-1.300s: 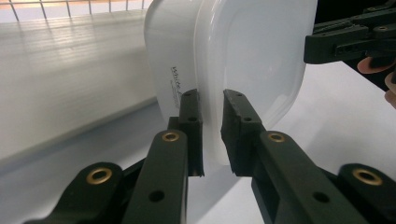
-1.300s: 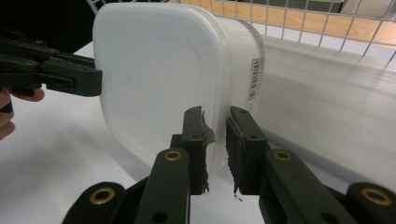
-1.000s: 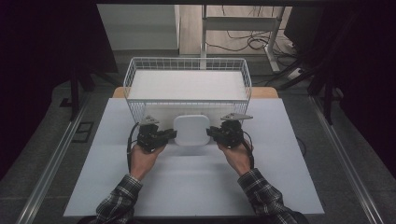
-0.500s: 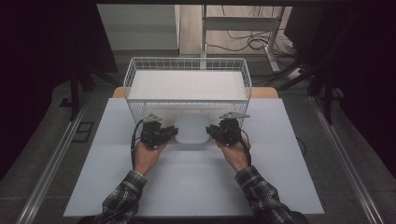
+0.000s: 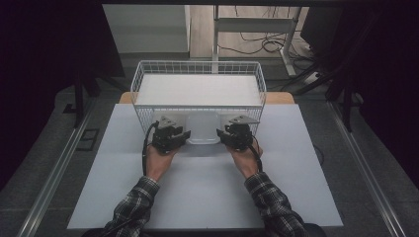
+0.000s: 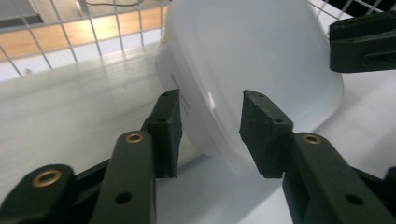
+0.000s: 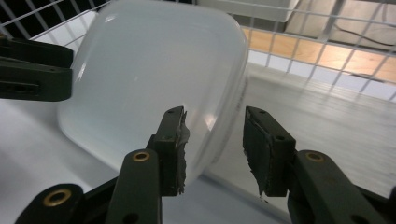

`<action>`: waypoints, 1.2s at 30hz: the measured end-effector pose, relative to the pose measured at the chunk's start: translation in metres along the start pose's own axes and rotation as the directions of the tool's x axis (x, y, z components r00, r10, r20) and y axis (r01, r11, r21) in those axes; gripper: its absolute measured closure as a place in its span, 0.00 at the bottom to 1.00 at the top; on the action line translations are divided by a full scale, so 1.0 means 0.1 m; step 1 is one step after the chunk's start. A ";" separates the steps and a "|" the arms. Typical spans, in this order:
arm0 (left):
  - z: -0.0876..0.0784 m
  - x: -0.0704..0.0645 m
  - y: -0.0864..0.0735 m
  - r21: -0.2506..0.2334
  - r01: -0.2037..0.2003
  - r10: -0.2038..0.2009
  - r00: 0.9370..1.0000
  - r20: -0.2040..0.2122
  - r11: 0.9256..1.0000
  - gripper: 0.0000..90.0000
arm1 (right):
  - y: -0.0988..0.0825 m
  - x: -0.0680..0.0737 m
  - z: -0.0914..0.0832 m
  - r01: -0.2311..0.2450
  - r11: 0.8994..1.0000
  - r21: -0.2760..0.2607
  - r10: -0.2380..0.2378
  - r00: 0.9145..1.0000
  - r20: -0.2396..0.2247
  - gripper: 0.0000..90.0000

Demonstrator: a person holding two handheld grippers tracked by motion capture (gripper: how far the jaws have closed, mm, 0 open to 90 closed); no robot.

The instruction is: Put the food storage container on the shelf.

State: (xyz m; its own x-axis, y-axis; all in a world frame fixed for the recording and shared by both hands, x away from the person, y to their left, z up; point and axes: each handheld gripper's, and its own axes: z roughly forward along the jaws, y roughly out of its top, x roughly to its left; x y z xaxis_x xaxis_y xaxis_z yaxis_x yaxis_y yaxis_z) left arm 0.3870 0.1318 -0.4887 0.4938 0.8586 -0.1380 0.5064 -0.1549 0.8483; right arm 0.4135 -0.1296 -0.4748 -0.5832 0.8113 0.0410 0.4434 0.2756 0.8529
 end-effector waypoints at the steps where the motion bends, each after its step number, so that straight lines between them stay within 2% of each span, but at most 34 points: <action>1: 0.00 0.00 0.01 -0.005 -0.001 0.001 1.000 -0.001 1.000 0.62 | 0.00 -0.01 0.00 -0.005 1.000 -0.003 0.005 1.000 -0.002 0.65; 3: -0.02 0.00 0.02 -0.017 0.010 -0.010 1.000 0.010 1.000 0.60 | 0.00 -0.03 -0.01 -0.011 1.000 -0.005 0.011 1.000 -0.008 0.65; 8: -0.06 -0.02 0.01 -0.023 0.005 -0.004 1.000 0.027 1.000 0.55 | -0.01 -0.02 -0.06 -0.007 1.000 -0.005 0.006 1.000 -0.028 0.65; 11: -0.10 -0.05 -0.02 -0.026 -0.001 0.002 0.999 0.051 1.000 0.49 | -0.02 -0.01 -0.10 -0.004 1.000 -0.004 0.003 0.999 -0.050 0.66; 17: -0.22 -0.09 -0.12 -0.041 -0.003 0.008 0.993 0.118 0.999 0.36 | -0.05 0.00 -0.18 0.018 1.000 -0.012 -0.019 0.996 -0.089 0.75; 19: -0.28 -0.10 -0.18 -0.044 0.001 0.006 0.988 0.152 0.999 0.30 | -0.07 0.00 -0.20 0.026 1.000 -0.014 -0.028 0.994 -0.103 0.80; 22: -0.35 -0.14 -0.28 -0.050 -0.007 0.016 0.984 0.176 0.999 0.22 | -0.09 0.04 -0.18 0.046 0.999 -0.008 -0.047 0.991 -0.121 0.88; 24: -0.40 -0.17 -0.34 -0.051 -0.029 0.038 0.985 0.169 0.998 0.18 | -0.10 0.06 -0.16 0.061 0.998 -0.002 -0.061 0.990 -0.130 0.93; 26: -0.47 -0.21 -0.42 -0.050 -0.040 0.048 0.983 0.179 0.998 0.11 | -0.11 0.10 -0.13 0.071 0.997 0.004 -0.070 0.987 -0.144 0.98; 29: -0.55 -0.26 -0.49 -0.039 -0.071 0.076 0.981 0.179 0.997 0.06 | -0.12 0.16 -0.09 0.088 0.996 0.009 -0.085 0.984 -0.154 0.99; 32: -0.64 -0.30 -0.56 -0.037 -0.082 0.088 0.979 0.185 0.996 0.04 | -0.13 0.21 -0.04 0.097 0.995 0.013 -0.094 0.981 -0.168 0.99; 36: -0.77 -0.35 -0.68 -0.042 -0.105 0.111 0.979 0.173 0.994 0.02 | -0.14 0.29 0.05 0.111 0.994 0.018 -0.106 0.978 -0.179 0.99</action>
State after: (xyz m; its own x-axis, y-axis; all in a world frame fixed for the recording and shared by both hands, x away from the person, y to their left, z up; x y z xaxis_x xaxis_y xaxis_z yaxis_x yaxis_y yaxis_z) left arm 0.2806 0.1502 -0.5024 0.6616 0.7385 -0.1296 0.4214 -0.2234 0.8789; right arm 0.3934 -0.1073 -0.4882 -0.7391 0.6722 0.0430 0.3882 0.3728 0.8428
